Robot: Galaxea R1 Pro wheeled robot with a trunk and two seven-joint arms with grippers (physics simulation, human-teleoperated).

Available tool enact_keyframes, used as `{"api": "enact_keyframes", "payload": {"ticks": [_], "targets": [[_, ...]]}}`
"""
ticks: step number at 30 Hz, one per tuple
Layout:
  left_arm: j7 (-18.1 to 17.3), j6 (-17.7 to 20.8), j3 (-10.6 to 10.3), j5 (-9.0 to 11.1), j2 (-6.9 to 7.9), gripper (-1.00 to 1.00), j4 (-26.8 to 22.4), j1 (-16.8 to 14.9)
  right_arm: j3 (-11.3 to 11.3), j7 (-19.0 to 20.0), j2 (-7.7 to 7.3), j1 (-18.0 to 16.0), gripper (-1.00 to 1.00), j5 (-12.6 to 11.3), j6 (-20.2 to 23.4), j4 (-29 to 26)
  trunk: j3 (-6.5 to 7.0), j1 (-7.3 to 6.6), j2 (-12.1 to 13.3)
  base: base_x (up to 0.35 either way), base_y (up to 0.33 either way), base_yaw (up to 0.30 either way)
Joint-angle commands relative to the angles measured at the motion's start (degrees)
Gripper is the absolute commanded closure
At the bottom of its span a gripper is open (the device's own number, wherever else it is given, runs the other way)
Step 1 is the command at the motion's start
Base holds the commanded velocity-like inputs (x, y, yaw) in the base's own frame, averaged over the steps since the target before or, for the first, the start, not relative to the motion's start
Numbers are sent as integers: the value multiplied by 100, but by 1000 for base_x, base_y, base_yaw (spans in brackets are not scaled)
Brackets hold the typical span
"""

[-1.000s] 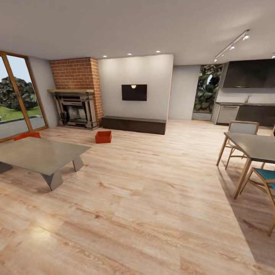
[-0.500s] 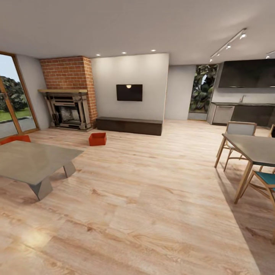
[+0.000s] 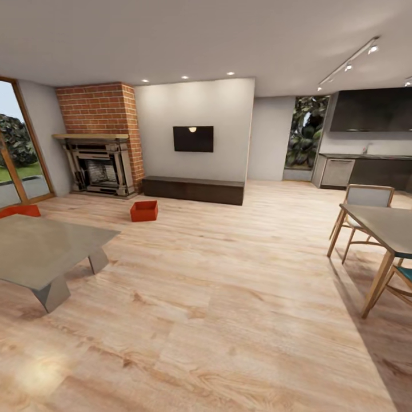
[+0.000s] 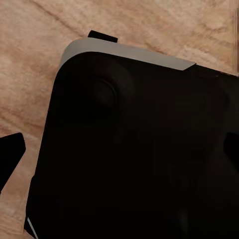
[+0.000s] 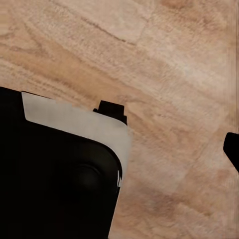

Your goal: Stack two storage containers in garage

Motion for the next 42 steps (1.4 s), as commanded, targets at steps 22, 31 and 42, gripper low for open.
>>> {"api": "enact_keyframes", "payload": {"ticks": [22, 31, 42], "targets": [[0, 4, 3, 27, -1, -100, -1, -1, 10, -90, 13, -7, -100, -108, -6, 26, -5, 3, -2, 324, 0, 0], [0, 3, 3, 27, -1, -100, -3, -1, 7, -85, -15, 54, -100, -101, -17, 28, -5, 3, -2, 324, 0, 0], [0, -4, 3, 27, -1, -100, -1, -1, 6, -111, -33, 52, -100, -97, -49, 25, -5, 3, -2, 324, 0, 0]]}}
